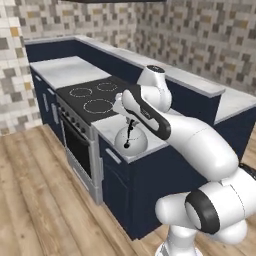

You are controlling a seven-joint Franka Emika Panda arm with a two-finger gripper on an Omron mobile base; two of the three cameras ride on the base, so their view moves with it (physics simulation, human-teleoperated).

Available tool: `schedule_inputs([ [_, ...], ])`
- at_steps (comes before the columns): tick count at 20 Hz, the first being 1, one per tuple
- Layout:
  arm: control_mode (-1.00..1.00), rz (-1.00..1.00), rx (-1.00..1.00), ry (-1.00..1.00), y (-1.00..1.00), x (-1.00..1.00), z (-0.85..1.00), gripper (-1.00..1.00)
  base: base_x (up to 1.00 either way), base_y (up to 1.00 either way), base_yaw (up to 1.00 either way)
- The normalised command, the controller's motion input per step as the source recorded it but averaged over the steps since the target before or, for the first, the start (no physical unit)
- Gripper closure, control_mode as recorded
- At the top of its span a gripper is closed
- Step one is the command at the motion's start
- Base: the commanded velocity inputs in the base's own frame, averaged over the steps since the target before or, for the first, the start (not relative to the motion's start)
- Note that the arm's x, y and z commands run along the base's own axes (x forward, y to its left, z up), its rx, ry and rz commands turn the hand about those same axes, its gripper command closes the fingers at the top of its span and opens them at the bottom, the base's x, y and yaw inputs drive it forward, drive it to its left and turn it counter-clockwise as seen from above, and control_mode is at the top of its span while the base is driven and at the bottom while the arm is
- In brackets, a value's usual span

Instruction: The kettle is done boiling. Turn off the stove, then wait for 300 timesteps before moving the kettle to the dining table.

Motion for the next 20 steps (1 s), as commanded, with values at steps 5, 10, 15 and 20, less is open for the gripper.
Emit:
schedule_inputs([
  [5,1.0,0.0,0.0,0.0,0.0,0.0,0.0,1.0,-0.16,-0.77,0.27],
  [10,1.0,0.0,0.0,0.0,0.0,0.0,0.0,1.0,-0.09,-0.99,0.24],
  [15,1.0,0.0,0.0,0.0,0.0,0.0,0.0,1.0,-0.14,-0.93,0.24],
  [20,1.0,0.0,0.0,0.0,0.0,0.0,0.0,1.0,-0.63,-0.82,0.18],
])
